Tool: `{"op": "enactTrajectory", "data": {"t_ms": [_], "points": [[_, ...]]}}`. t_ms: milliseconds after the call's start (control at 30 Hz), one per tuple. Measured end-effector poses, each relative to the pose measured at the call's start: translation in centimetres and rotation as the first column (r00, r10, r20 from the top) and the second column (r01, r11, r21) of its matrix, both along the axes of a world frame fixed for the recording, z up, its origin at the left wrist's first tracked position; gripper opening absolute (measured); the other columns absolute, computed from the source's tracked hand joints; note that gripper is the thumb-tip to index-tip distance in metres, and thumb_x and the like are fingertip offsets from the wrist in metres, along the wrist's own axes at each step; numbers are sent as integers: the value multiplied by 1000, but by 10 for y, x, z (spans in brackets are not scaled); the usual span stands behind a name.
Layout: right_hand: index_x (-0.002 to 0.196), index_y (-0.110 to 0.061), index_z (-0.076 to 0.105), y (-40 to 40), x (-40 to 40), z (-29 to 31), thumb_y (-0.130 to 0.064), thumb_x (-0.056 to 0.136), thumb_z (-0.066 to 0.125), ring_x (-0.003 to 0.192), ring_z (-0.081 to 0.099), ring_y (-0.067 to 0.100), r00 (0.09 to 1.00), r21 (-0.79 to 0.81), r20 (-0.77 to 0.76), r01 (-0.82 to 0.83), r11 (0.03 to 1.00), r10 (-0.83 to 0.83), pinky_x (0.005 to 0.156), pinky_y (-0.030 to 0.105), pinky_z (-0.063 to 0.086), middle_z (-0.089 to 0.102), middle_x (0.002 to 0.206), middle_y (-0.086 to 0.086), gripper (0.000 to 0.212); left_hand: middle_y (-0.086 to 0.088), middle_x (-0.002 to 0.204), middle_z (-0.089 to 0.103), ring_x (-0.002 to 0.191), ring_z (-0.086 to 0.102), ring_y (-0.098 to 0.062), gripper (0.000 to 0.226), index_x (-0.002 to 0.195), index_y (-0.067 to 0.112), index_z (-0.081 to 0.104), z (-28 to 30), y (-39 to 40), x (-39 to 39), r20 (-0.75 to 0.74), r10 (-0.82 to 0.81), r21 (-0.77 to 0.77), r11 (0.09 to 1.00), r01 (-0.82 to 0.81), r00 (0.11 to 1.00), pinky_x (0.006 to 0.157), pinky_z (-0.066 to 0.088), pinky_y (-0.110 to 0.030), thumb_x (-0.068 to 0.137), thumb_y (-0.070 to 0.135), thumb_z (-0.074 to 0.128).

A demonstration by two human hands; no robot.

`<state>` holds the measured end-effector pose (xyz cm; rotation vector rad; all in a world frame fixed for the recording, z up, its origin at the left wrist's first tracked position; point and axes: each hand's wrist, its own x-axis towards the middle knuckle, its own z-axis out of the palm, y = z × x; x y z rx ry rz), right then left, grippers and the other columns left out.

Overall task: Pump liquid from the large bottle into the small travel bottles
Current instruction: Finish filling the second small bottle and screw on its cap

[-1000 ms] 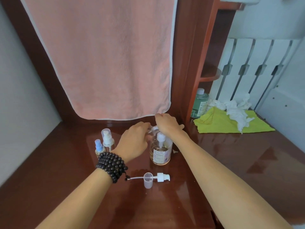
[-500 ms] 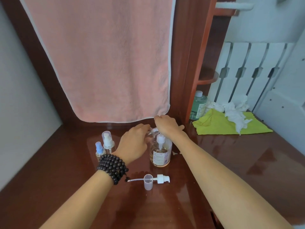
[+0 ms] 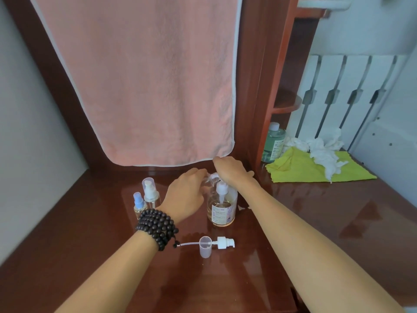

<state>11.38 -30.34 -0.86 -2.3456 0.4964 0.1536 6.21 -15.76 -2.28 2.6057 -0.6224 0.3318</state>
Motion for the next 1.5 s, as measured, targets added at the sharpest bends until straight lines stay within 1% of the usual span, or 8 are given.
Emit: {"op": "enactTrajectory", "data": {"t_ms": [233, 400, 600, 800, 900, 1033, 1233, 1500], "points": [[123, -11, 61, 3, 5, -13, -25, 95, 27, 128, 48, 32, 999, -28, -51, 15, 999, -16, 110, 55, 20, 57, 125, 9, 47, -1, 103, 56, 96, 59, -27, 23, 114, 14, 55, -12, -6, 0, 0, 12, -11, 1000, -12, 1000, 68, 42, -34, 91, 15, 57], [133, -13, 58, 4, 0, -9, -25, 98, 25, 131, 45, 32, 997, -17, -70, 39, 999, -40, 108, 55, 18, 55, 135, 10, 49, -1, 108, 58, 99, 59, -25, 24, 116, 15, 56, -12, -4, -1, -13, 3, -17, 1000, -3, 1000, 73, 47, -36, 92, 16, 57], [127, -14, 60, -1, 0, 1, -39, 102, 23, 116, 47, 30, 999, 30, 25, 23, 999, -24, 105, 54, 20, 58, 124, 8, 51, -1, 111, 58, 99, 59, -25, 29, 121, 15, 55, -5, 0, 0, 32, -6, -28, 1000, 7, 999, 73, 48, -39, 93, 19, 56], [106, -15, 54, 5, 3, -14, -22, 96, 29, 114, 48, 30, 992, 137, -6, 126, 983, -126, 115, 53, 26, 57, 123, 7, 28, -1, 105, 58, 94, 59, -25, 23, 114, 15, 56, -17, -5, -1, 7, 20, -45, 999, -20, 1000, 69, 46, -35, 91, 16, 57], [119, -13, 58, 2, -1, -11, -23, 99, 30, 121, 46, 30, 995, 55, -49, 94, 994, -92, 111, 51, 19, 49, 115, 6, 37, 0, 103, 57, 93, 59, -25, 21, 112, 15, 56, -18, -5, -2, -4, 8, -41, 999, -8, 1000, 68, 45, -35, 91, 14, 56], [121, -13, 63, 0, -2, -3, -33, 97, 28, 116, 49, 30, 999, 1, -6, 33, 999, -33, 96, 51, 20, 61, 126, 8, 46, 1, 106, 58, 97, 58, -24, 26, 116, 17, 56, -9, 1, 3, 20, -16, -41, 999, 17, 1000, 71, 47, -36, 90, 15, 57], [122, -13, 61, 1, 4, -9, -39, 98, 19, 119, 49, 32, 1000, 22, 15, 12, 1000, -12, 110, 54, 23, 60, 128, 8, 55, 0, 100, 57, 91, 58, -24, 22, 111, 16, 56, -12, -1, 3, 37, -20, -50, 999, 22, 999, 68, 45, -35, 90, 15, 59], [126, -12, 60, 4, 0, -11, -35, 98, 20, 130, 47, 35, 999, 33, -7, 40, 999, -40, 108, 60, 17, 59, 130, 10, 54, -1, 104, 60, 94, 59, -24, 24, 114, 14, 58, -15, 0, 1, -8, -21, -58, 998, 20, 1000, 75, 51, -41, 90, 15, 59]]}}
